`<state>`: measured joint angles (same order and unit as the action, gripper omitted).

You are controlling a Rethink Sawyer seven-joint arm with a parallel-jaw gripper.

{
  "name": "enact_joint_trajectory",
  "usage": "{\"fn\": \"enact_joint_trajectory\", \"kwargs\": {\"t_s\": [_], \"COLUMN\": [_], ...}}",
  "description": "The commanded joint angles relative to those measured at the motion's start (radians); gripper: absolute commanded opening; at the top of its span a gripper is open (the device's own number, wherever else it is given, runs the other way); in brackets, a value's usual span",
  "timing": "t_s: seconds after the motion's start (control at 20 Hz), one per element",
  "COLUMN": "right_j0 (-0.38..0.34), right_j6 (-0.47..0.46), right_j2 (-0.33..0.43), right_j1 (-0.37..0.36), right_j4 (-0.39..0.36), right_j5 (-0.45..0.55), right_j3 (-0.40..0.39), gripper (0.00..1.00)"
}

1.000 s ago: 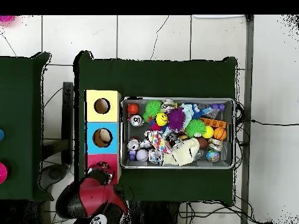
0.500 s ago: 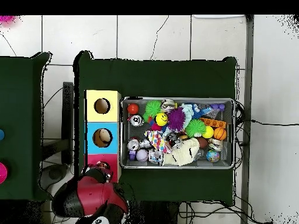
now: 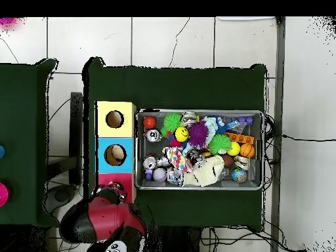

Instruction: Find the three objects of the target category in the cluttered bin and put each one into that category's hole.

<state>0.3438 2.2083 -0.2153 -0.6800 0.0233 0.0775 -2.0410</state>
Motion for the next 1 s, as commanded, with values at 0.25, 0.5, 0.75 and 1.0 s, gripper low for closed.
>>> {"fn": "enact_joint_trajectory", "kwargs": {"t_s": [0.25,0.5,0.75,1.0], "right_j0": [-0.093,-0.097,-0.092,-0.097], "right_j6": [0.053,0.057,0.064,0.063], "right_j2": [0.041,0.041,0.038,0.041], "right_j1": [-0.003,-0.009,-0.009,-0.017], "right_j4": [-0.058,-0.068,-0.065,-0.069], "right_j5": [-0.013,-0.006,-0.005,-0.005], "right_j3": [0.062,0.064,0.067,0.062], "gripper": [1.0,1.0,1.0,1.0]}}
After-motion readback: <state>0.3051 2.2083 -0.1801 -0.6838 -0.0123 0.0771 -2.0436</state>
